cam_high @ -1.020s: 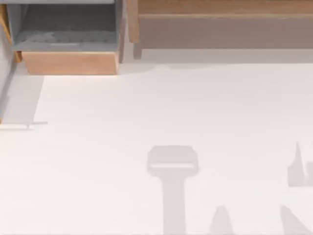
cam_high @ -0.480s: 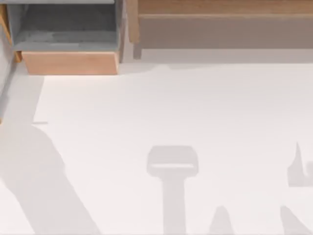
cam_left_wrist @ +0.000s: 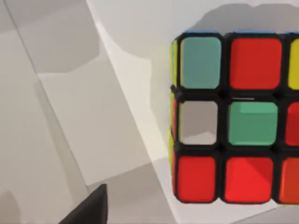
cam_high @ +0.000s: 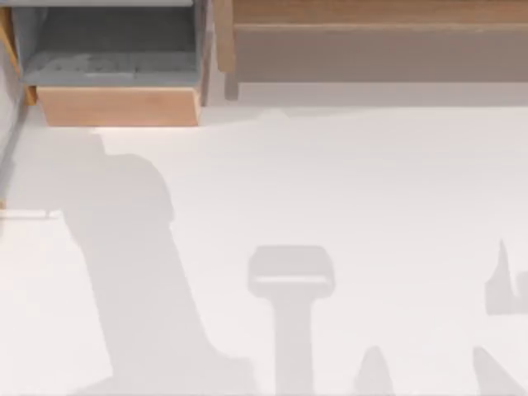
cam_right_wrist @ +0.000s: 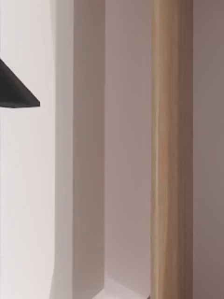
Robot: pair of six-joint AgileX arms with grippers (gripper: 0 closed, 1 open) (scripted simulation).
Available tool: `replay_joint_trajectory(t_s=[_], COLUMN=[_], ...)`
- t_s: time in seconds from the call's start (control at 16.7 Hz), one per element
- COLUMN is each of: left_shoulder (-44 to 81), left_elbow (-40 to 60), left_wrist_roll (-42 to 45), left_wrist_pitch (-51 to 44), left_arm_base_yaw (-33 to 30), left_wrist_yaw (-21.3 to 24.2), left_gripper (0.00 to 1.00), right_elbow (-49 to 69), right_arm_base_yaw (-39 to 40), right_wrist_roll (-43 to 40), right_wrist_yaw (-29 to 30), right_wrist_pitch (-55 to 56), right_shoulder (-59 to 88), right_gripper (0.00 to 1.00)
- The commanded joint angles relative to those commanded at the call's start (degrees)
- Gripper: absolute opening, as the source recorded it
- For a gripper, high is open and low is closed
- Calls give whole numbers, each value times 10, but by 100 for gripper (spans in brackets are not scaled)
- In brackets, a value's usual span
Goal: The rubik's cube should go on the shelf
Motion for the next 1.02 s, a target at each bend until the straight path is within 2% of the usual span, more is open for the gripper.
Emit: replay_joint_trajectory(t_s=[0.54, 1.02], left_shoulder=[6, -58], left_elbow=[4, -111], left_wrist_roll=[-6, -15], left_wrist_pitch=[-13, 42], left_arm_base_yaw=[-7, -20], left_wrist_yaw=[-2, -6], left_gripper=[100, 100], right_elbow=[0, 0], right_arm_base_yaw=[0, 0], right_wrist_roll=[0, 0], right_wrist_yaw=[0, 0], right_wrist_pitch=[0, 0], right_shoulder=[0, 0], right_gripper=[100, 100])
